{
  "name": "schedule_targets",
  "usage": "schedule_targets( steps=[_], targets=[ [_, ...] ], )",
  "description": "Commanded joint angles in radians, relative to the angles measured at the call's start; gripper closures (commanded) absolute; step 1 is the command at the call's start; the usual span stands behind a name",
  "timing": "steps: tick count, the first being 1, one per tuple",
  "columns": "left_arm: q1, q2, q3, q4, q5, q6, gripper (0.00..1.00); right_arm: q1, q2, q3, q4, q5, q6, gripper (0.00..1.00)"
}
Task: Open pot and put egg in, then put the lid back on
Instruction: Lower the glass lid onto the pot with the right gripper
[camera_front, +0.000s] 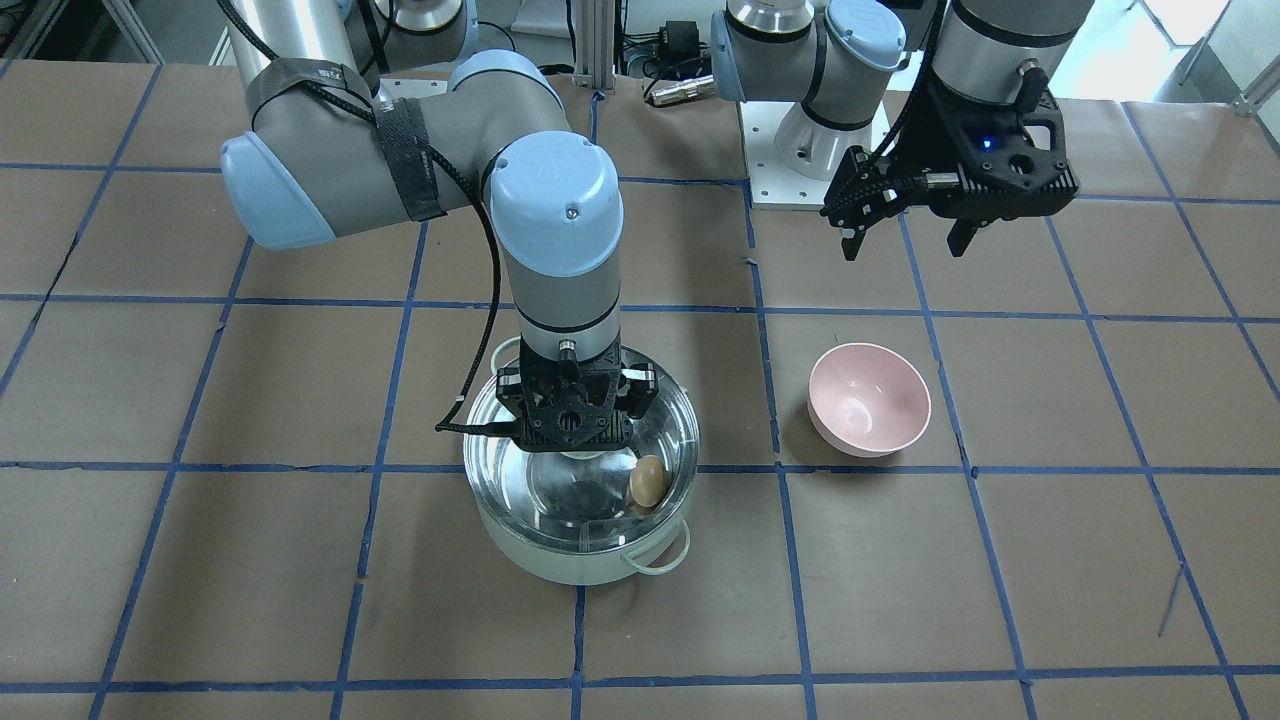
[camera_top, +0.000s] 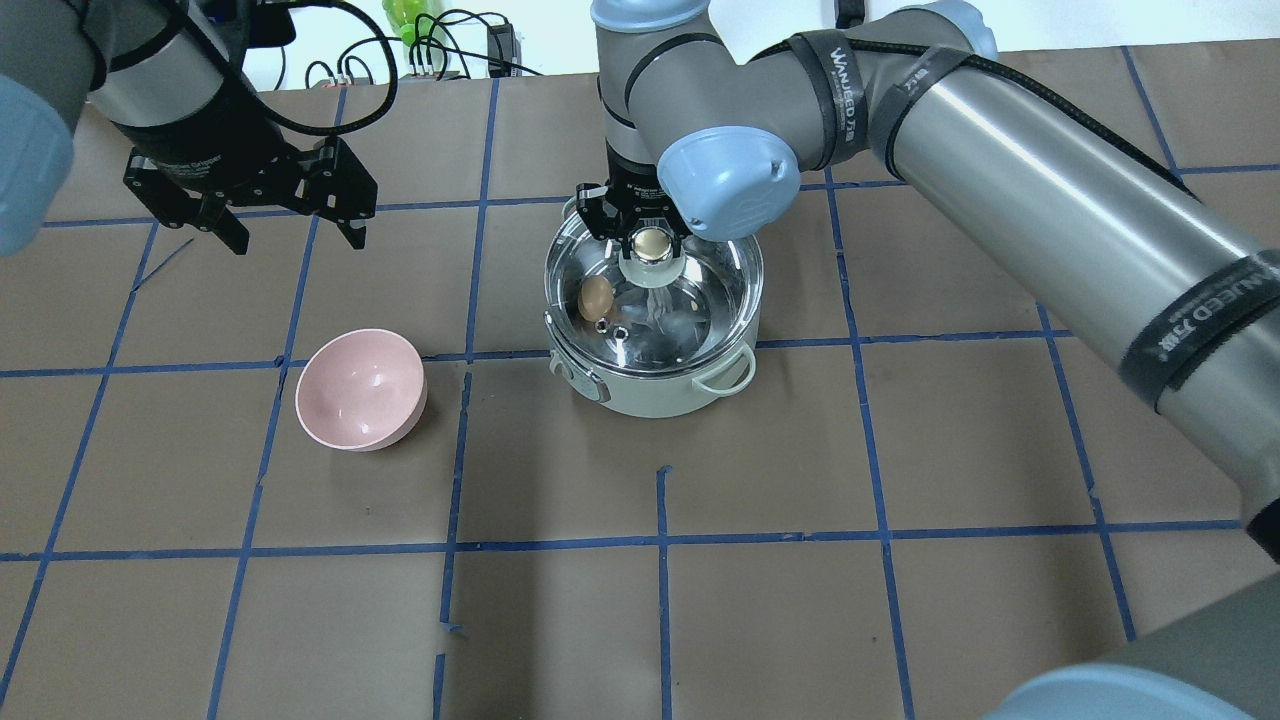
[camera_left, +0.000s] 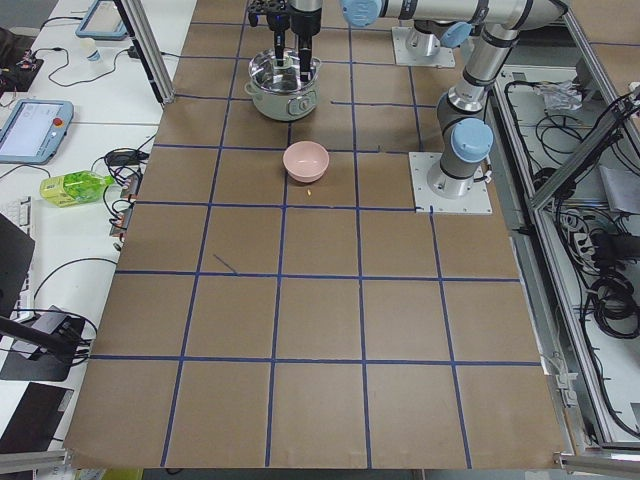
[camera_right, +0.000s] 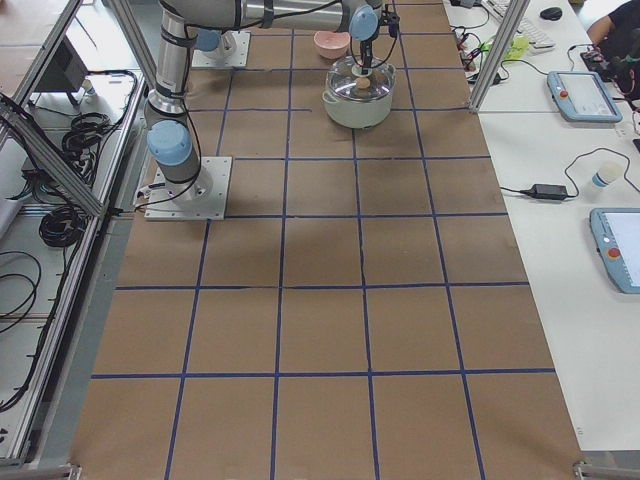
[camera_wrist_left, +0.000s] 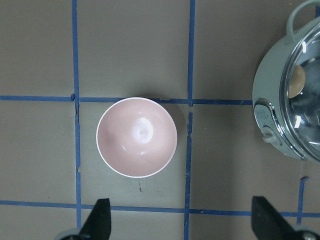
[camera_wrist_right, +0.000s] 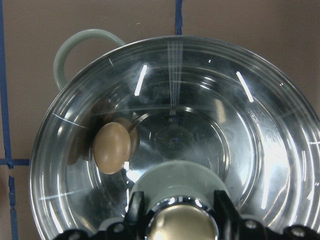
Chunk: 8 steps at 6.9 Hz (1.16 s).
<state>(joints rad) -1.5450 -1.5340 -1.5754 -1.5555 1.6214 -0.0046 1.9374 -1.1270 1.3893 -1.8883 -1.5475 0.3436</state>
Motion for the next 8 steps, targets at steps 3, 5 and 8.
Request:
schedule_targets(
  steps=[3,5,8],
  targets=[
    [-0.001,0.000,0.000,0.000,0.000,0.000,0.00,0.000,0.000,0.002,0.002,0.003,0.000,0.90],
    [-0.001,0.000,0.000,-0.002,0.000,0.000,0.00,0.003,0.000,0.004,0.000,0.003,-0.003,0.90],
    [-0.001,0.000,0.000,-0.002,0.000,0.000,0.00,0.003,0.001,0.007,0.000,0.000,0.008,0.55]
  ],
)
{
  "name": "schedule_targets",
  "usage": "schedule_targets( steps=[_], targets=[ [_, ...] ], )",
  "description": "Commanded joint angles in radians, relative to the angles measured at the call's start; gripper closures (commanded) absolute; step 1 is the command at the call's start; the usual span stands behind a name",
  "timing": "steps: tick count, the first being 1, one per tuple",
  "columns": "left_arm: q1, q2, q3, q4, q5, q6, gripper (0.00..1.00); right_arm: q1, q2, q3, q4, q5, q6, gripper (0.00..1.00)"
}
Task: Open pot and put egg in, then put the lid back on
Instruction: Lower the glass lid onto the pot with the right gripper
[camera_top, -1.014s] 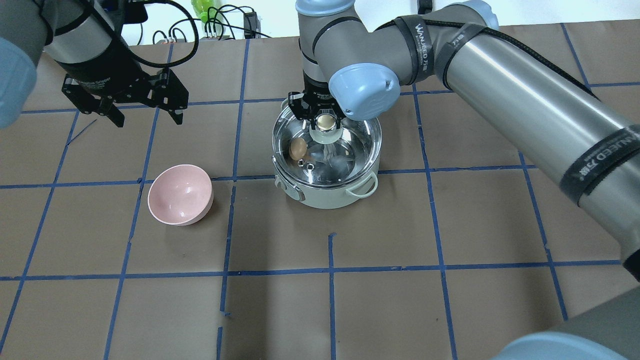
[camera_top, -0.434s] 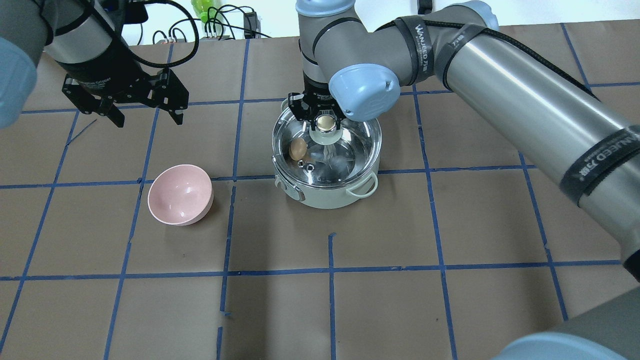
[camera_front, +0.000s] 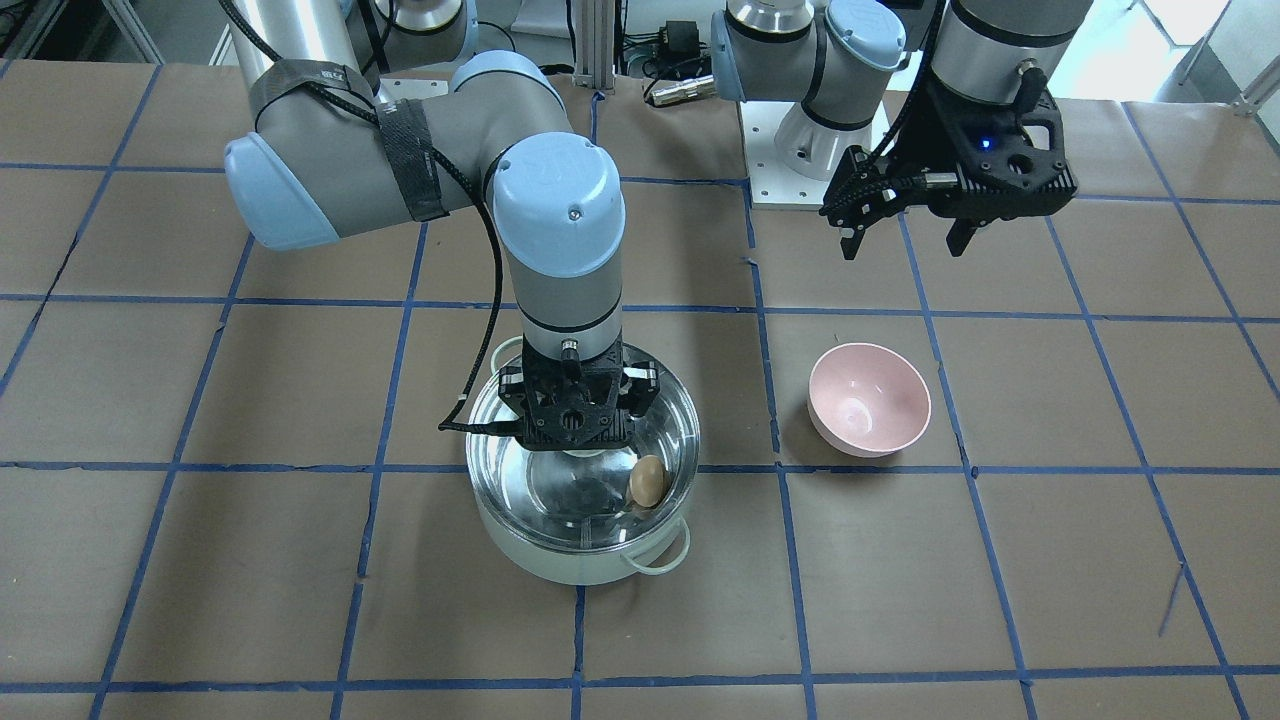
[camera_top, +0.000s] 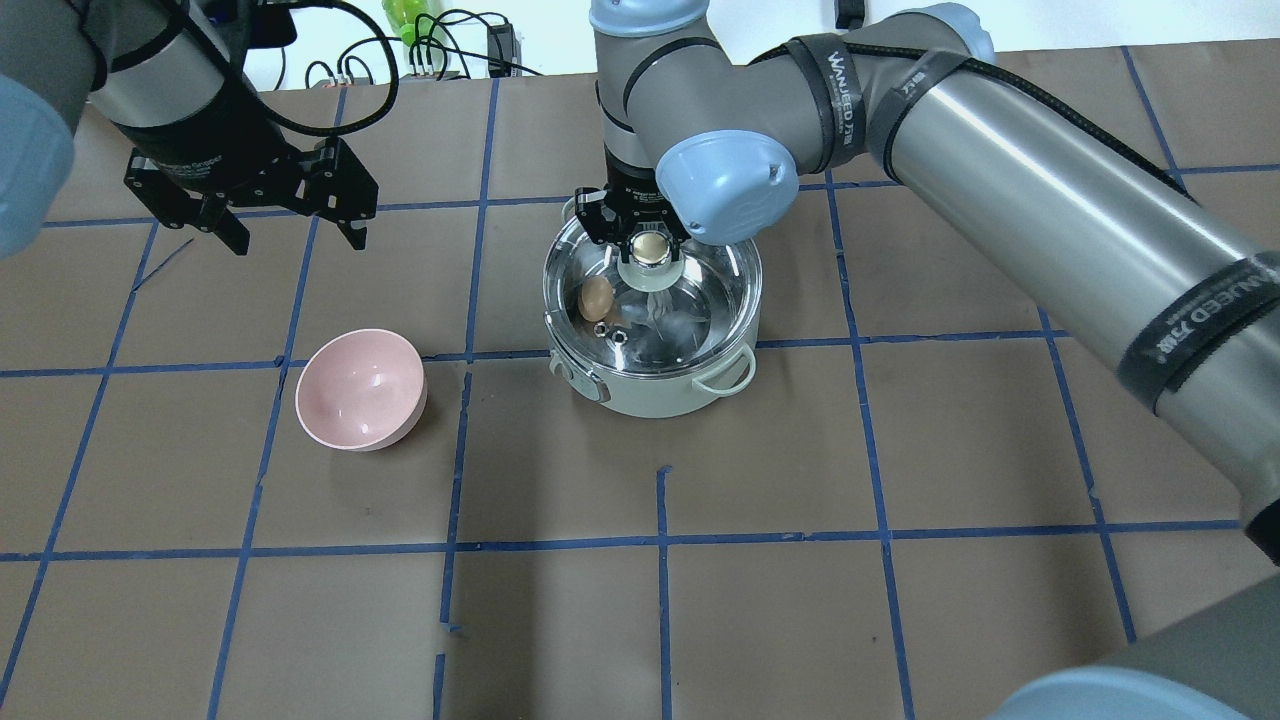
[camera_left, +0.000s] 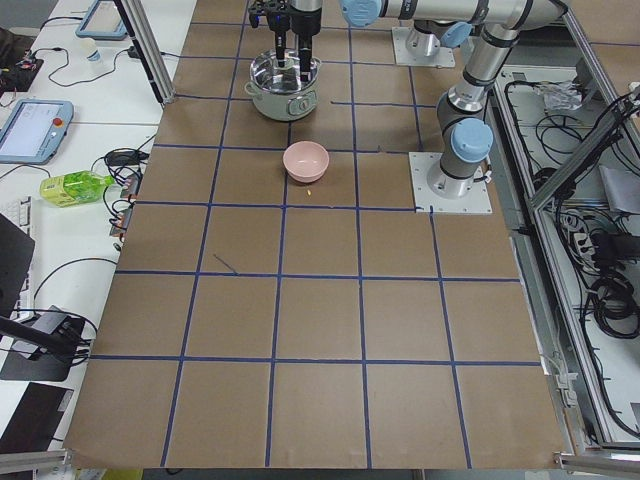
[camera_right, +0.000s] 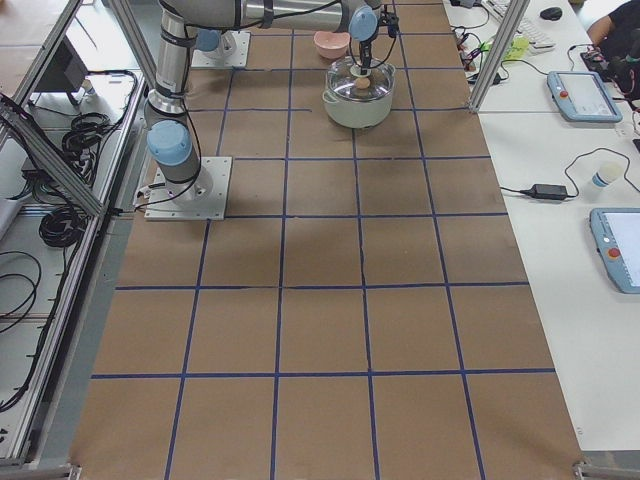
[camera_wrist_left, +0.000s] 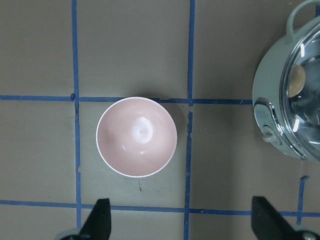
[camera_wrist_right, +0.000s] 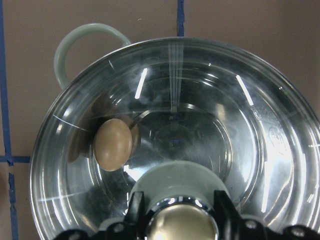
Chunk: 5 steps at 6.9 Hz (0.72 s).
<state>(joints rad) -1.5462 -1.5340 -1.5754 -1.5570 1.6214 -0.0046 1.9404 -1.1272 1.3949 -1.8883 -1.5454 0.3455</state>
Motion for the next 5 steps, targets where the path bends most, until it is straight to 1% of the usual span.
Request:
schedule_targets(
  steps=[1,2,4,5],
  targets=[
    [0.000,0.000,0.000,0.000,0.000,0.000,0.00,0.000,0.001,0.001,0.000,-0.002,0.015,0.30],
    [0.001,0.000,0.000,0.001,0.000,0.000,0.00,0.000,0.001,0.001,0.000,-0.002,0.009,0.16],
    [0.000,0.002,0.000,0.002,-0.002,0.000,0.00,-0.003,-0.008,-0.002,0.003,0.001,0.012,0.10],
    [0.000,0.000,0.000,0.000,0.000,0.000,0.00,-0.008,-0.040,-0.002,0.015,-0.004,0.012,0.03]
  ],
)
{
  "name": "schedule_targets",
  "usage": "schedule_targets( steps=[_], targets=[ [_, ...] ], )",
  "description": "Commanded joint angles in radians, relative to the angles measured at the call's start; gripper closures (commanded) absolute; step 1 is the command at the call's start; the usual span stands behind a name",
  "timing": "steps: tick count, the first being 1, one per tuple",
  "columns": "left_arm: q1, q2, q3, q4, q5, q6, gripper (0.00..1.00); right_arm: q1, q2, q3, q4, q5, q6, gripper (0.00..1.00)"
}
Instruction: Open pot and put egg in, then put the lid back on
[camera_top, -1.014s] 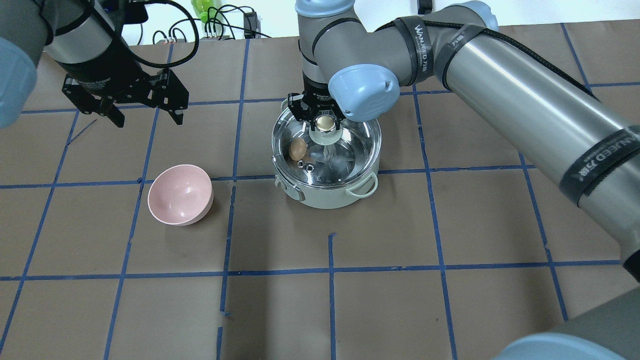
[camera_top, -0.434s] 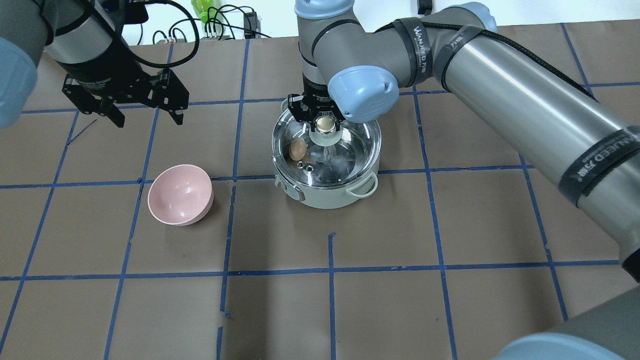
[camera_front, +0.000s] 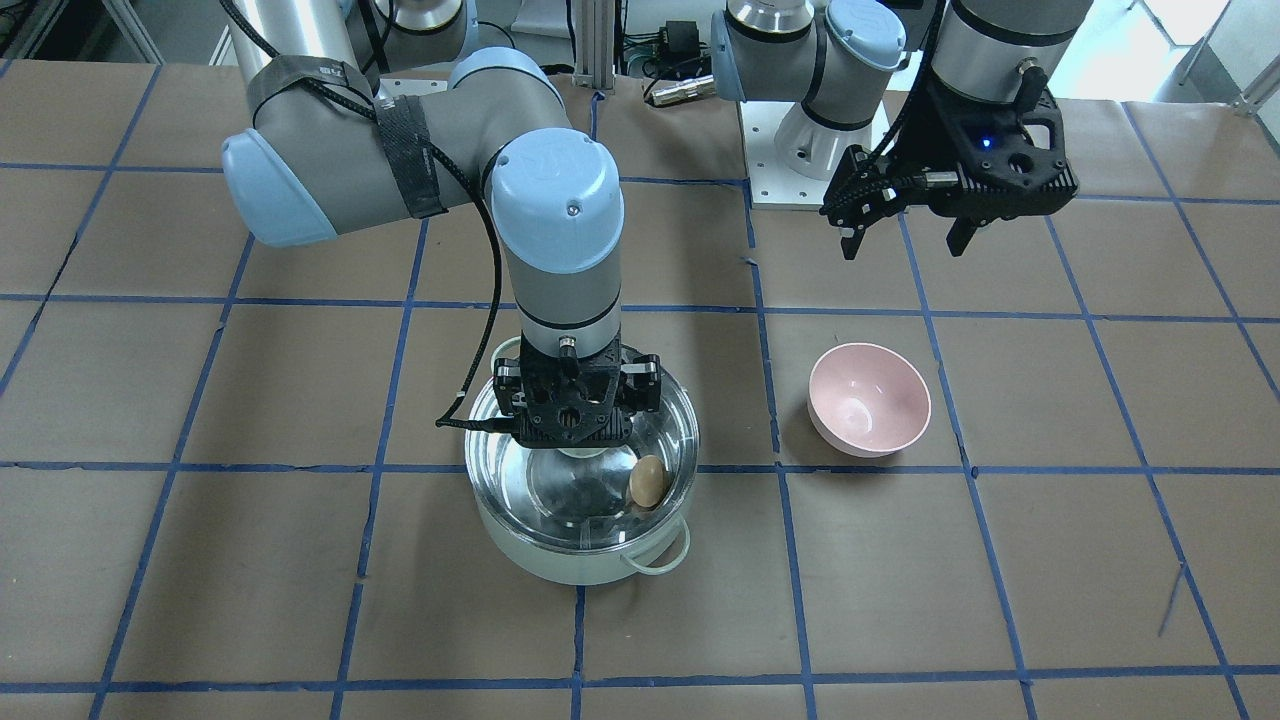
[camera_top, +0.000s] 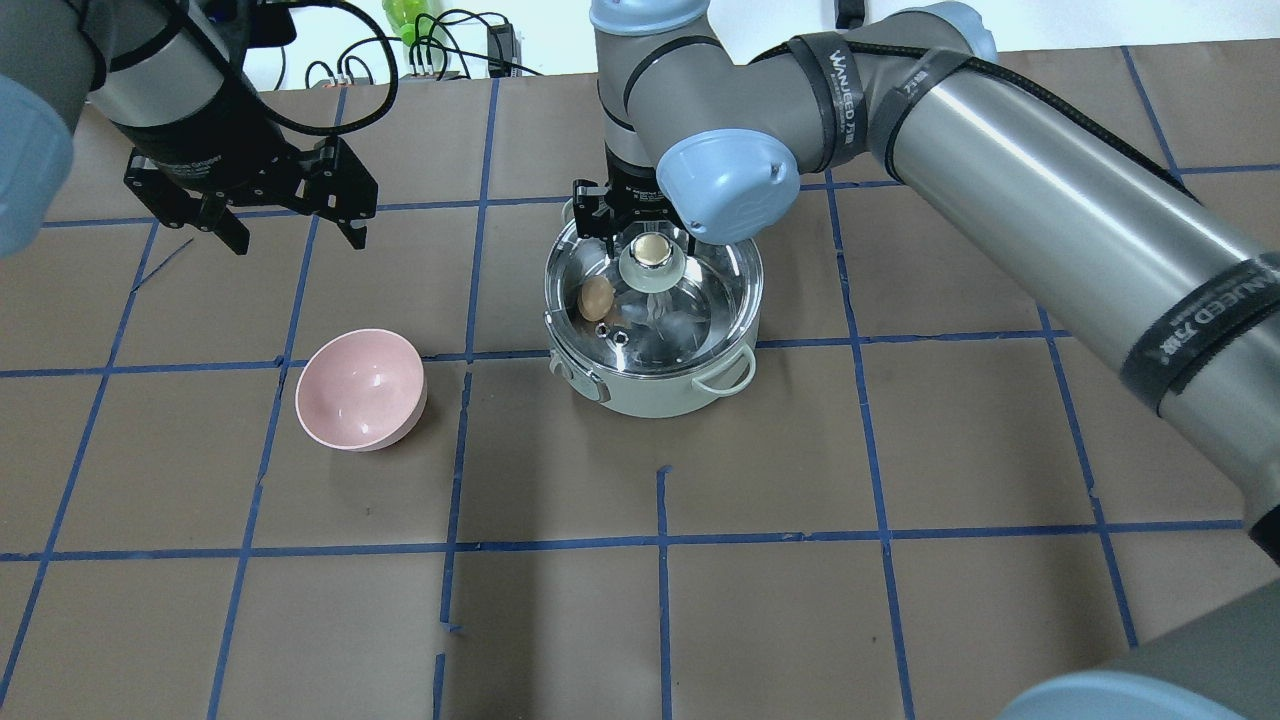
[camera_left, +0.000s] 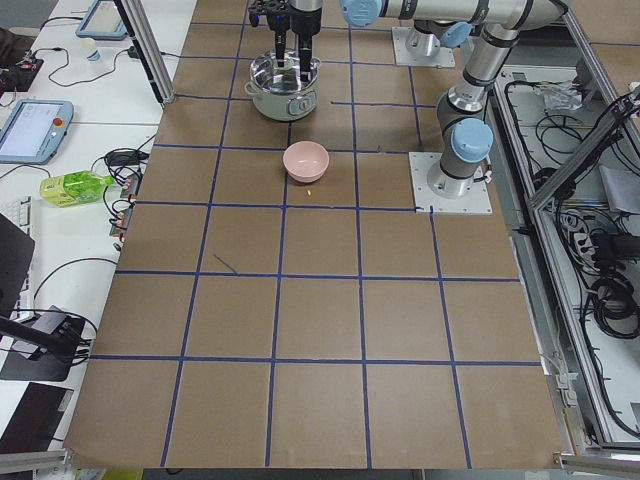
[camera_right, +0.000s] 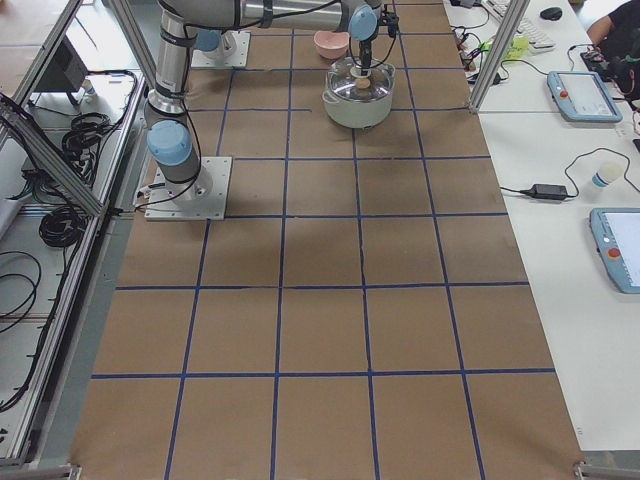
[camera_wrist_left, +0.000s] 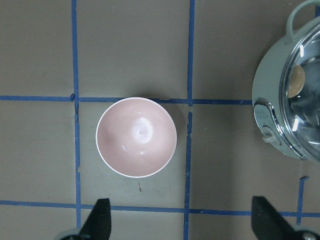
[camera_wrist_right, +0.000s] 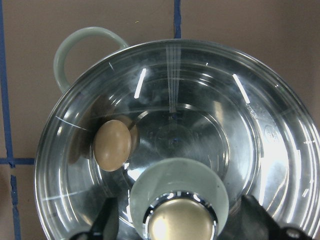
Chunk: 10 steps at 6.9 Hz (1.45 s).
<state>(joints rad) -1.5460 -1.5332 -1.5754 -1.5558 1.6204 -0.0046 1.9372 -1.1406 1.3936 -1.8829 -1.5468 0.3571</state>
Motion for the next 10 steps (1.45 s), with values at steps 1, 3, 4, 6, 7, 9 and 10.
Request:
schedule_targets(
  steps=[1,3,4,6,7,9,10],
  targets=[
    [0.000,-0.001,0.000,0.000,-0.001,0.000,0.00,-0.023,-0.081,0.008,0.068,-0.009,-0.009,0.01],
    [0.000,-0.001,0.000,-0.001,-0.001,0.000,0.00,-0.126,-0.206,0.016,0.227,-0.030,-0.015,0.00],
    [0.001,0.001,0.000,-0.001,0.001,0.000,0.00,-0.211,-0.250,0.018,0.252,-0.024,-0.032,0.00],
    [0.003,0.002,0.003,-0.021,-0.001,-0.002,0.00,-0.337,-0.327,0.021,0.361,-0.016,-0.231,0.00],
    [0.003,0.002,0.002,-0.021,-0.001,-0.002,0.00,-0.354,-0.338,0.031,0.345,-0.010,-0.242,0.00],
    [0.001,0.001,0.002,-0.021,-0.002,-0.002,0.00,-0.351,-0.398,0.120,0.215,0.016,-0.228,0.00],
    [0.003,0.001,0.002,-0.021,-0.002,-0.002,0.00,-0.346,-0.401,0.117,0.229,0.001,-0.228,0.00]
  ],
)
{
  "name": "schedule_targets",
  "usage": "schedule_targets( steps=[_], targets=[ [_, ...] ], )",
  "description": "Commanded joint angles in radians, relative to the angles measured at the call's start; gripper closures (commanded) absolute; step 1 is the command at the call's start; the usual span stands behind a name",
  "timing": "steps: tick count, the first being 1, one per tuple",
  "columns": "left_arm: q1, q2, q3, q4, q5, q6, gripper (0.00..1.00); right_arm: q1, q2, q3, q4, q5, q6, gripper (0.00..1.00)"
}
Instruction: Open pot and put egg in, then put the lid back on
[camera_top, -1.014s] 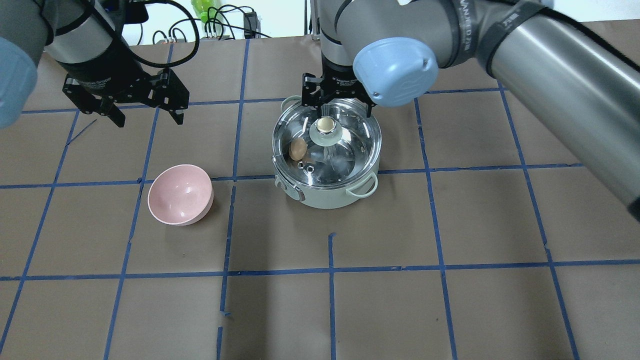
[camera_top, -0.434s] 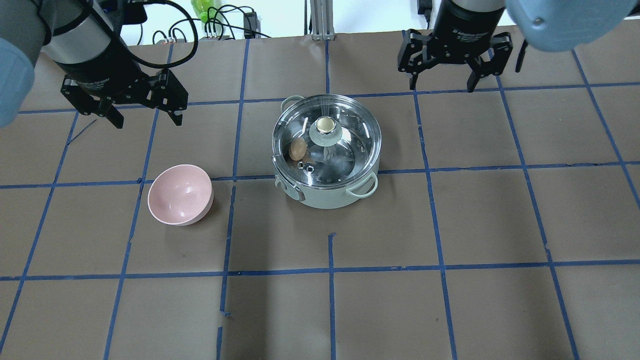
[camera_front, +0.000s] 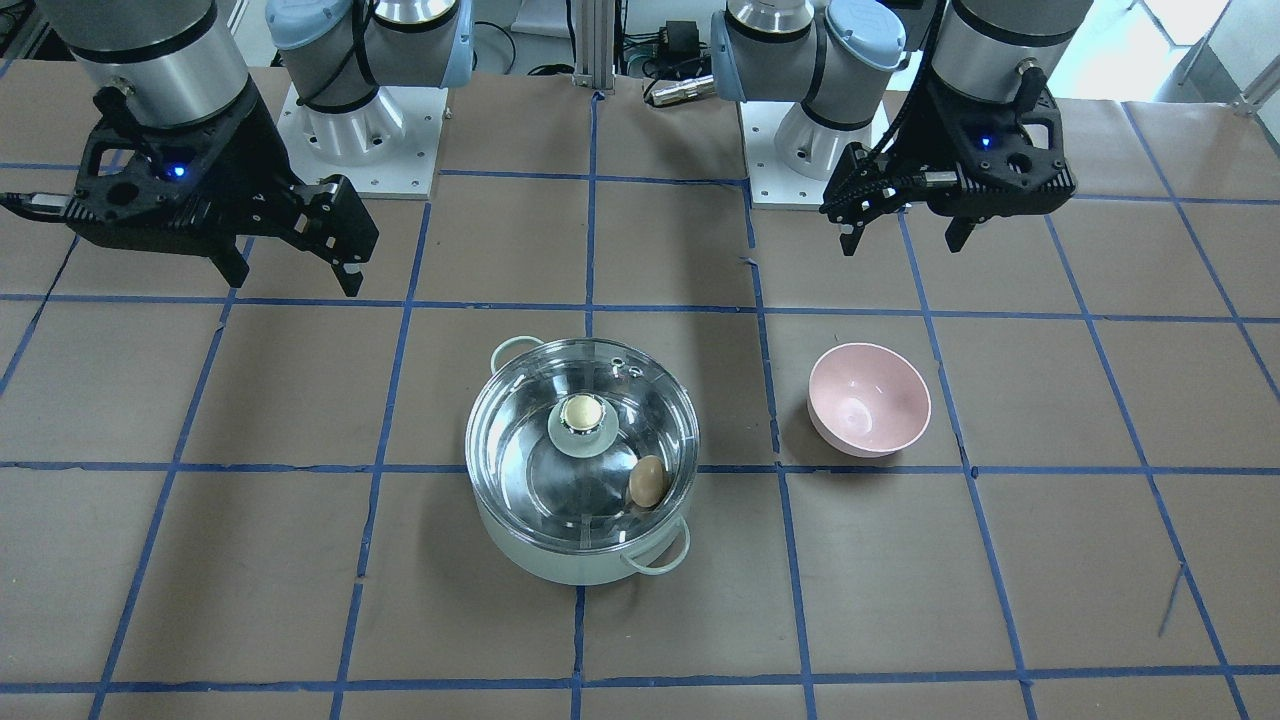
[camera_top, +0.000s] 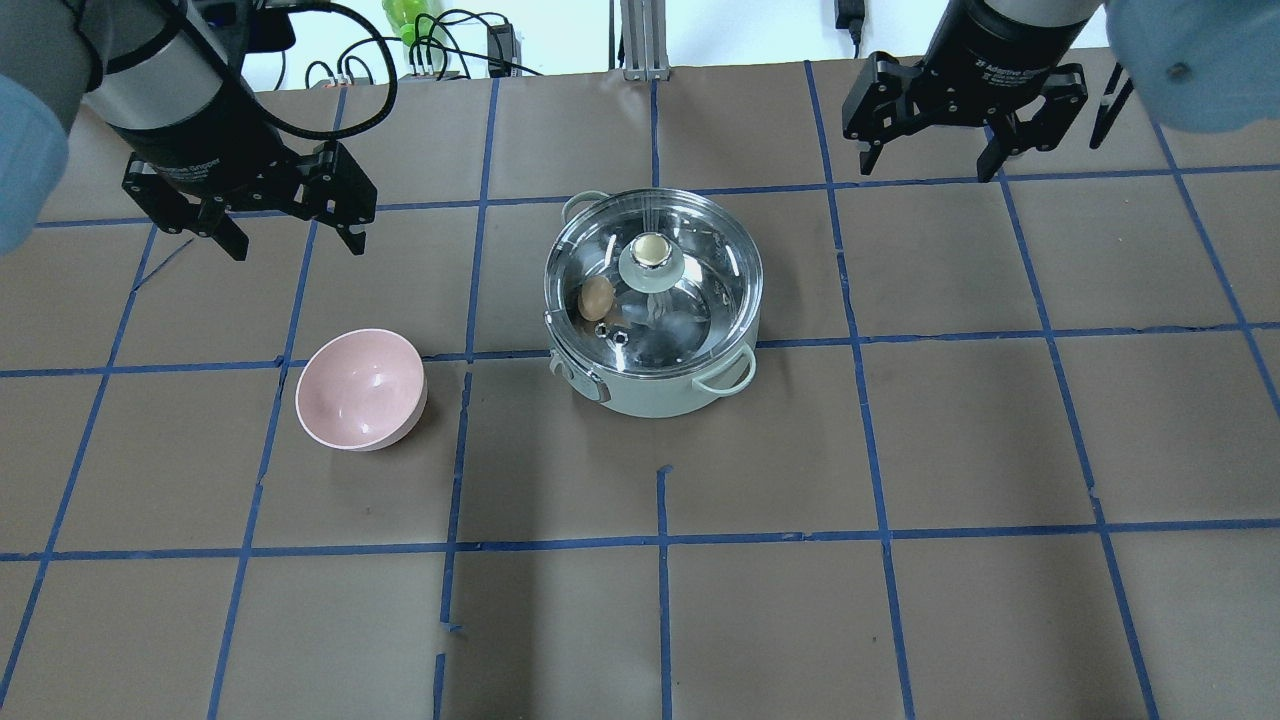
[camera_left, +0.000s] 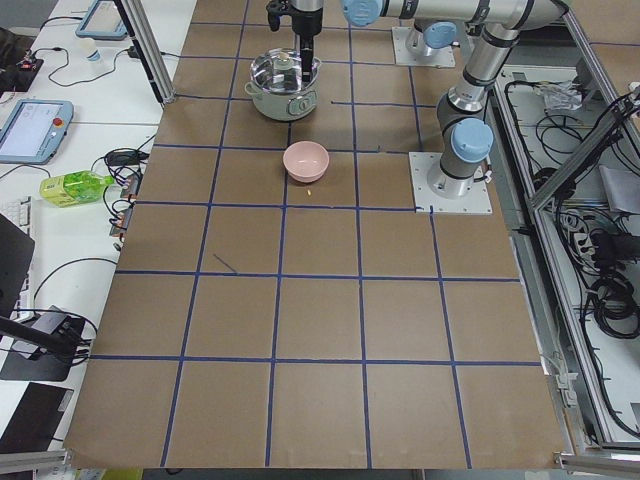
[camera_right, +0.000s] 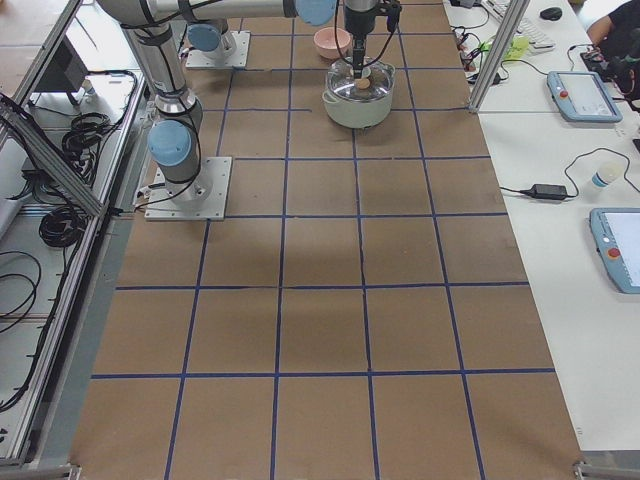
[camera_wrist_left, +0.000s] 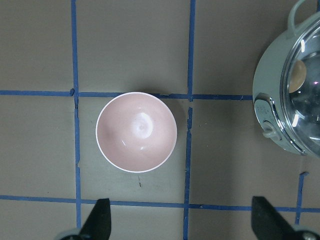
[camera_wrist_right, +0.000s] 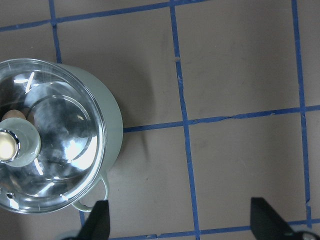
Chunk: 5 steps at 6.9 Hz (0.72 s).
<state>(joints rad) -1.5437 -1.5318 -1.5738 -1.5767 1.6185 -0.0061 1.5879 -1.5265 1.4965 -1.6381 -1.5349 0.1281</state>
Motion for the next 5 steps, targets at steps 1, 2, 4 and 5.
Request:
schedule_targets(
  steps=[1,2,4,5],
  targets=[
    [0.001,0.001,0.000,0.000,0.000,0.000,0.00,0.004,-0.015,0.014,-0.003,-0.013,-0.005,0.00],
    [-0.001,0.001,0.000,0.000,0.000,0.000,0.00,0.007,-0.014,0.017,-0.002,-0.010,-0.016,0.00],
    [-0.003,0.001,-0.002,0.000,0.000,0.000,0.00,0.007,-0.007,0.016,-0.003,-0.008,-0.019,0.00],
    [-0.003,-0.001,-0.002,0.000,-0.002,0.000,0.00,0.007,-0.007,0.014,-0.003,-0.008,-0.019,0.00]
  ],
)
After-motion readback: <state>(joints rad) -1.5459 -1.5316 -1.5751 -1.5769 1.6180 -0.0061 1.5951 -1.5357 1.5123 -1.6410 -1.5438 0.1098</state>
